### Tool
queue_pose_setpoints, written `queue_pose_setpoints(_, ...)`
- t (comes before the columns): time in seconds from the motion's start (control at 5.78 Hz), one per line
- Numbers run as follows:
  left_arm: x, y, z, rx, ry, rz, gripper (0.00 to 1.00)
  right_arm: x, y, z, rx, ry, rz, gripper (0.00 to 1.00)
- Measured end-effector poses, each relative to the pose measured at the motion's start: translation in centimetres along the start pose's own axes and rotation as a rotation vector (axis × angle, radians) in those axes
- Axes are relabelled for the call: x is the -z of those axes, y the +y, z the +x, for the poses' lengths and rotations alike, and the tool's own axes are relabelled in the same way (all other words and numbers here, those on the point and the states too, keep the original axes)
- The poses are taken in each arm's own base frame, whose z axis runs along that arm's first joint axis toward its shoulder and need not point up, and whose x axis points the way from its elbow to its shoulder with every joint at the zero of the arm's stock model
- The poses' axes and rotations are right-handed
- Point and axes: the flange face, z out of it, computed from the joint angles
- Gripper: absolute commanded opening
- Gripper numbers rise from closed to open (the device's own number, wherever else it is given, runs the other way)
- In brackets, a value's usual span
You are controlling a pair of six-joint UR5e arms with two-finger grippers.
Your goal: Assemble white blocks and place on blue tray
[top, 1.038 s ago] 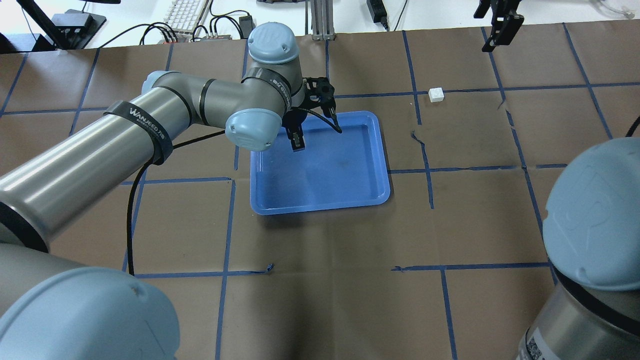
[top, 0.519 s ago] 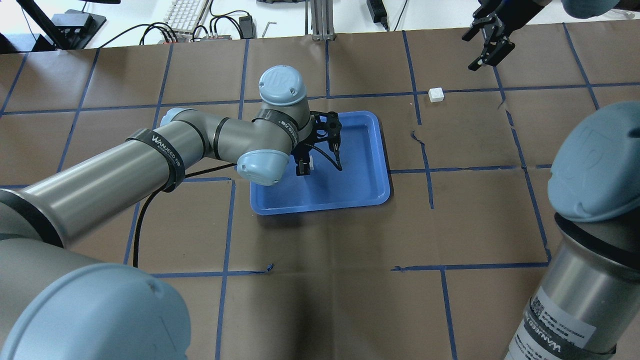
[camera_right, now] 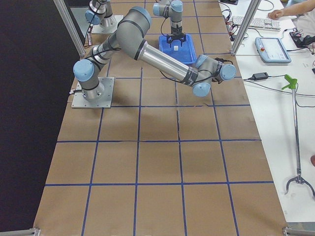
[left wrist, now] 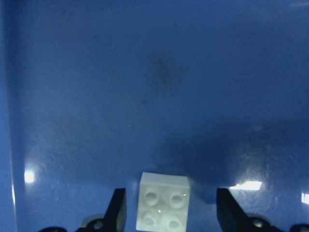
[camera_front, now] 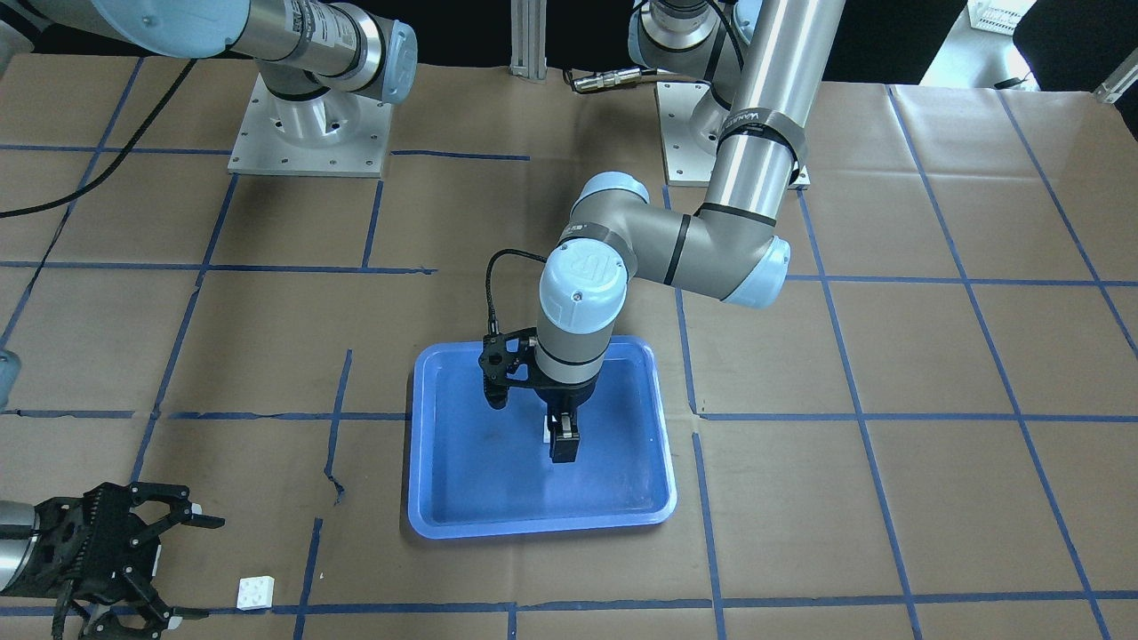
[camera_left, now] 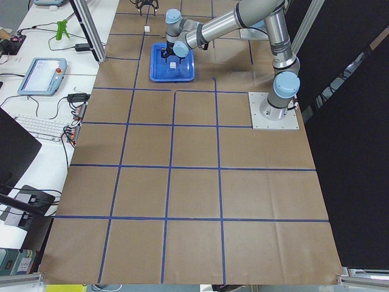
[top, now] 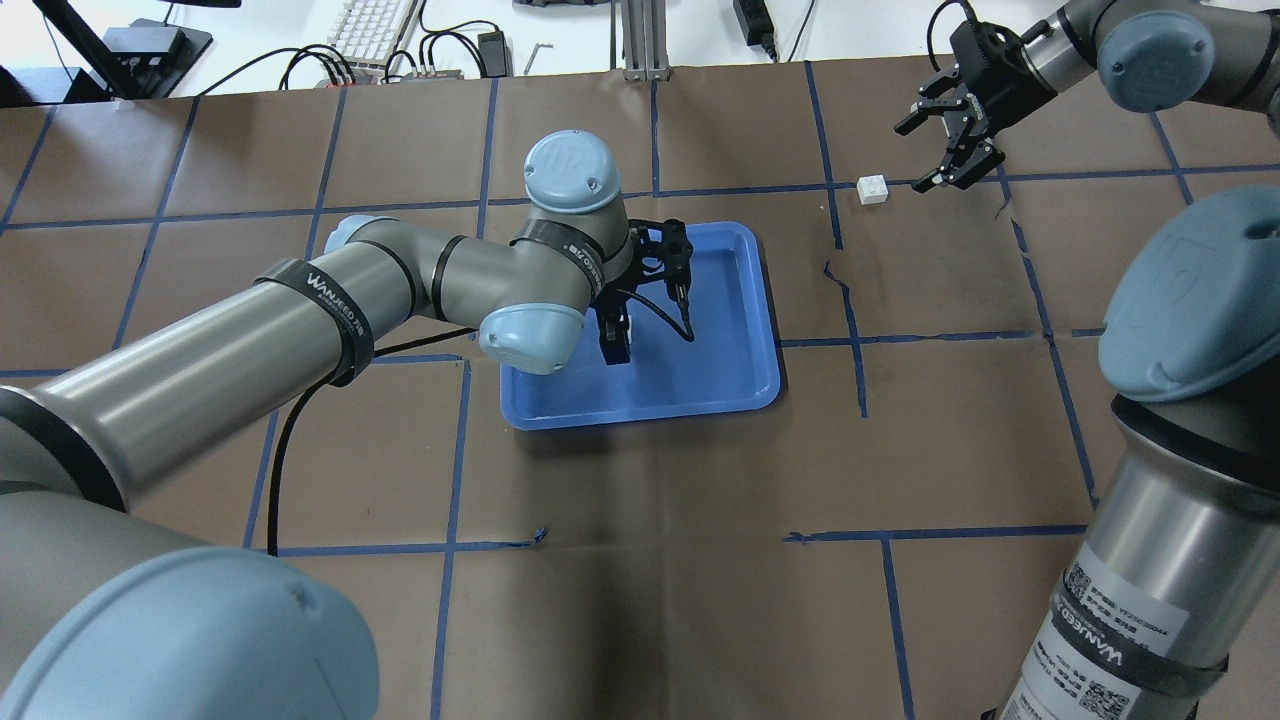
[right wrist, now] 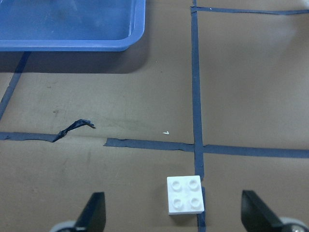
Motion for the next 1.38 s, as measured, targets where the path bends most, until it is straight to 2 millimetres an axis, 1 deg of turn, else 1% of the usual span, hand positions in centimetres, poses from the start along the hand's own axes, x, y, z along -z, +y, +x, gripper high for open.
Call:
queue_pose_setpoints(0.17,4.9,1.3,-0.1,0.089,-0.006,-0.017,1.00,-1.6,1.2,0.2,0.044,0.011,0.019,0.99)
queue_pose_setpoints(0.35,11.6,4.8,0.1,0.243,0.004,-0.071,1.00,-3.0,2.4,0.3,0.061,0.006,0.031,0.99)
queue_pose_setpoints(0.52,17.7,8.5,1.3,0.396,0.019,-0.126,1.00,-3.9,3.1,0.3,0.062,-0.001,0.038,0.99)
queue_pose_setpoints(0.69,22.2,10.6,3.0,0.555,0.010,-0.145,1.00,-4.5,3.6,0.3,0.057,-0.007,0.041,0.90)
queue_pose_setpoints(0.87,25.5,11.9,4.3,0.748,-0.029,-0.133,1.00,-4.8,3.9,0.2,0.050,-0.011,0.043,0.70)
queue_pose_setpoints(1.04,27.3,13.4,4.6,0.959,-0.064,-0.113,1.00,-4.9,3.9,0.2,0.043,-0.013,0.045,0.58)
queue_pose_setpoints(1.21,28.0,15.1,4.1,1.174,-0.079,-0.094,1.00,-4.9,3.9,0.2,0.040,-0.014,0.045,0.50)
queue_pose_setpoints(1.38,28.2,16.2,3.7,1.355,-0.069,-0.070,1.00,-4.8,3.8,0.2,0.040,-0.013,0.045,0.40)
